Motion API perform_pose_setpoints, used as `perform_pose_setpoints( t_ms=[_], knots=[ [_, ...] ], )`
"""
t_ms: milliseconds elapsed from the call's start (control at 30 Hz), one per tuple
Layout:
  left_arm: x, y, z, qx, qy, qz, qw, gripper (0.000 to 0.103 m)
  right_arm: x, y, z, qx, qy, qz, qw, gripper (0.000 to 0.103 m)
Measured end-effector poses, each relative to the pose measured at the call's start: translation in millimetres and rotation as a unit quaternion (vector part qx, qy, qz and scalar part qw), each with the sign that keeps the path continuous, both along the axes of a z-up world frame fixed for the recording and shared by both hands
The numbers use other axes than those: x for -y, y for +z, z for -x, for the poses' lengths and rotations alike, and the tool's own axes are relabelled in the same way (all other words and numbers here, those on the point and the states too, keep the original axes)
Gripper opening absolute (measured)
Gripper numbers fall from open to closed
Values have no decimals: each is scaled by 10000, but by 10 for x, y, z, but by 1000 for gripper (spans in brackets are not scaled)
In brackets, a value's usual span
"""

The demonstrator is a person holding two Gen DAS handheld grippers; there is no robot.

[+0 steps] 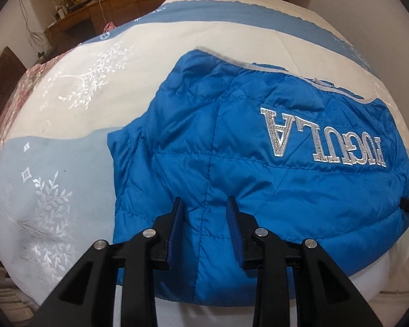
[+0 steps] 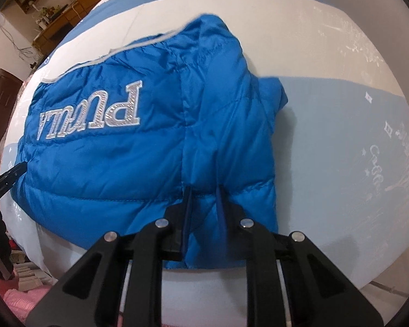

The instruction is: Fold large clothes

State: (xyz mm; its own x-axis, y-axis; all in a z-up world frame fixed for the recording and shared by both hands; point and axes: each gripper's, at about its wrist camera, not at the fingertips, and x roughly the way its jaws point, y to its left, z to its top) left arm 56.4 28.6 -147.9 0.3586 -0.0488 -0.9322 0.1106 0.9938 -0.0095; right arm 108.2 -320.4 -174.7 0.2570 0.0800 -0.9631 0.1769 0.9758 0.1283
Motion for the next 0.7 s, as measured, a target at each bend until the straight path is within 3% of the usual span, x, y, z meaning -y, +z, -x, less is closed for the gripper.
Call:
perform_pose_setpoints(
  t_ms=[233, 533, 700],
  knots=[
    [-33, -76, 18, 52, -13, 31, 10000, 33, 15, -154, 1, 37, -74, -112, 9999, 15],
    [-63, 185, 140, 67, -56, 203, 9998, 33, 27, 228, 116, 181, -7, -73, 9998, 19],
    [-59, 159, 167, 24, -125, 227, 9997, 33, 75, 76, 97, -39, -126, 19, 9999, 16]
  ],
)
